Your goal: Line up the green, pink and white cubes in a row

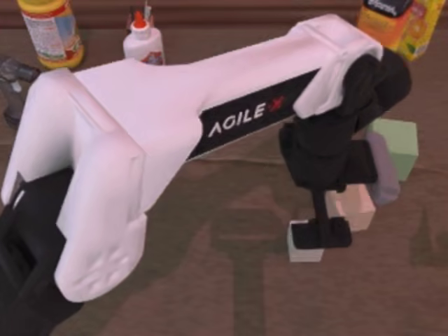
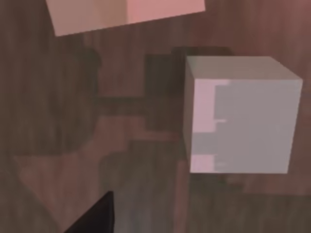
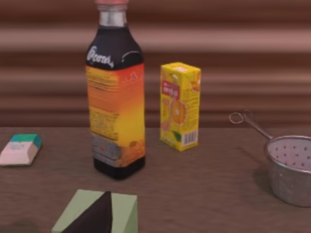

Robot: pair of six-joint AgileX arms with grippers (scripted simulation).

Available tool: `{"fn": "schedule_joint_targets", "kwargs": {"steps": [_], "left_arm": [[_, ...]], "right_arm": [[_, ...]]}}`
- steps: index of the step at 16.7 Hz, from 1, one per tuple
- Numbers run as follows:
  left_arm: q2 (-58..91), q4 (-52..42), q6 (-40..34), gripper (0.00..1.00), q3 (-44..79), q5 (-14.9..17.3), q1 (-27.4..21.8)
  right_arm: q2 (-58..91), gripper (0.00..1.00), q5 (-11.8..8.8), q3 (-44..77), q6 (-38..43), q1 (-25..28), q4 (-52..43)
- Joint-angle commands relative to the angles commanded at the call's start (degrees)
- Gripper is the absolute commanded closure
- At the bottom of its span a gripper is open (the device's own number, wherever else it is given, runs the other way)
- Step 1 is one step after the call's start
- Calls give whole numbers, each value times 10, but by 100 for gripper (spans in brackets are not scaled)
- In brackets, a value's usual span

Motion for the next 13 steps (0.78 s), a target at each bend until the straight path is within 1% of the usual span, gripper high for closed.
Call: {"fn": "schedule_joint_targets", "kwargs": {"steps": [6, 8, 10, 13], "left_arm": [[-2, -10, 0, 0, 9, 0, -2], [-19, -1, -5, 0, -6, -1, 6], [-60, 22, -17, 0, -42, -3, 26], [-165, 80, -48, 0, -138, -7, 76]], "right_arm": [[0, 0, 0, 0, 0, 0, 0], [14, 0, -1, 14, 3, 5, -10], [48, 0, -1, 46, 8, 15, -33], [134, 0, -2, 126, 21, 37, -88]]}}
